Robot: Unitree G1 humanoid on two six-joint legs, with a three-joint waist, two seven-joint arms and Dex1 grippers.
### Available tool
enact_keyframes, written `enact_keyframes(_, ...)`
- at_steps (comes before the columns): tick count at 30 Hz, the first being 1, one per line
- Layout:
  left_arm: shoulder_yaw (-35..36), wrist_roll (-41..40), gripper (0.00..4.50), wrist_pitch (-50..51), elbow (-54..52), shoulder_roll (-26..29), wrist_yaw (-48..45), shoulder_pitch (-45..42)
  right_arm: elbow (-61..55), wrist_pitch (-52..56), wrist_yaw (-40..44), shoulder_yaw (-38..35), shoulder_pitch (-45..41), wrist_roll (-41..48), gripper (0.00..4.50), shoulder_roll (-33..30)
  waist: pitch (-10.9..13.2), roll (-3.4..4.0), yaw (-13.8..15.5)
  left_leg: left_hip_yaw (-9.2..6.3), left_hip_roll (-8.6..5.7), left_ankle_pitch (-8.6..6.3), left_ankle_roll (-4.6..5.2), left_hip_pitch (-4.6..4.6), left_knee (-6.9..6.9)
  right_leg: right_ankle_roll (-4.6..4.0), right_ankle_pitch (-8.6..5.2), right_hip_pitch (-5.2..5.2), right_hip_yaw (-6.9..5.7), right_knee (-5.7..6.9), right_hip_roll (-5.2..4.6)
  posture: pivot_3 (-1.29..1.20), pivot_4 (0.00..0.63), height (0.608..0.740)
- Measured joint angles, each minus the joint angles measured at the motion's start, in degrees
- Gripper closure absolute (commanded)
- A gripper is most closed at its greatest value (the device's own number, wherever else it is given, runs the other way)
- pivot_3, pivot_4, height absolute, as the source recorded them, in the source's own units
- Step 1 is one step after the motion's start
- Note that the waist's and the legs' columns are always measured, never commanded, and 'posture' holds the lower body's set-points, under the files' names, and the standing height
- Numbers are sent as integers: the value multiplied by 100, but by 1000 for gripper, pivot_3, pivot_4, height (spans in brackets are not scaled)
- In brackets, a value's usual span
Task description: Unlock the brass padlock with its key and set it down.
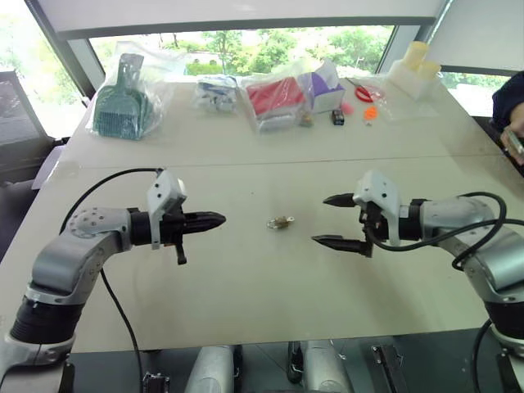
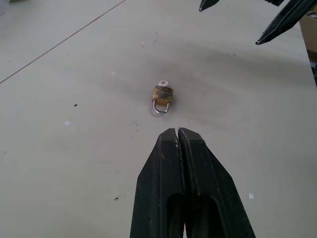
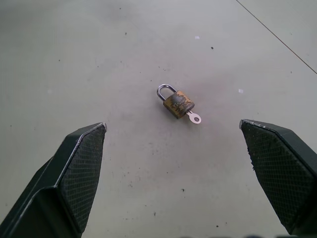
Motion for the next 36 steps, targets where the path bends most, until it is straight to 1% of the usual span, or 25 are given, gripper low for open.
enact_keyframes(20, -100, 239, 4500, -73, 46, -3, 177, -108, 94, -119, 17, 180, -55, -106, 28, 3, 1, -1, 3, 0, 0, 0, 0, 0, 0, 15, 9, 1, 0, 1, 0, 0, 150, 740)
enact_keyframes(26, -331, 399, 4500, -230, 237, -181, 181, -440, 97, -137, -25, 184, -79, -129, 28, 10, 1, -2, 3, 1, -1, 1, 0, 0, 1, 17, 10, 2, 0, 1, 0, 0, 150, 740)
enact_keyframes(30, -647, 625, 4500, -442, 751, -432, 57, -1007, 107, -203, -74, 212, -114, -221, 28, 42, 1, -2, 16, 0, -3, 1, 0, 0, 5, 18, 11, 5, -1, 3, 1, 0, 150, 740)
enact_keyframes(33, -944, 760, 3659, -557, 1285, -658, -158, -1536, 109, -233, -93, 224, -128, -260, 0, 73, 1, -3, 15, 1, -6, 2, 0, 0, 7, 19, 12, 8, -1, 3, 1, 0, 150, 740)
enact_keyframes(35, -1218, 920, 2861, -666, 1756, -798, -383, -1934, 102, -238, -127, 229, -123, -270, 0, 90, 1, -3, 9, 1, -11, 2, 0, 0, 9, 20, 12, 9, -1, 3, 1, 0, 150, 740)
enact_keyframes(36, -1296, 991, 2353, -722, 1892, -837, -472, -2032, 99, -240, -146, 229, -121, -272, 0, 100, 1, -3, 6, 2, -13, 2, 0, 0, 9, 20, 12, 9, -1, 3, 1, 0, 150, 740)
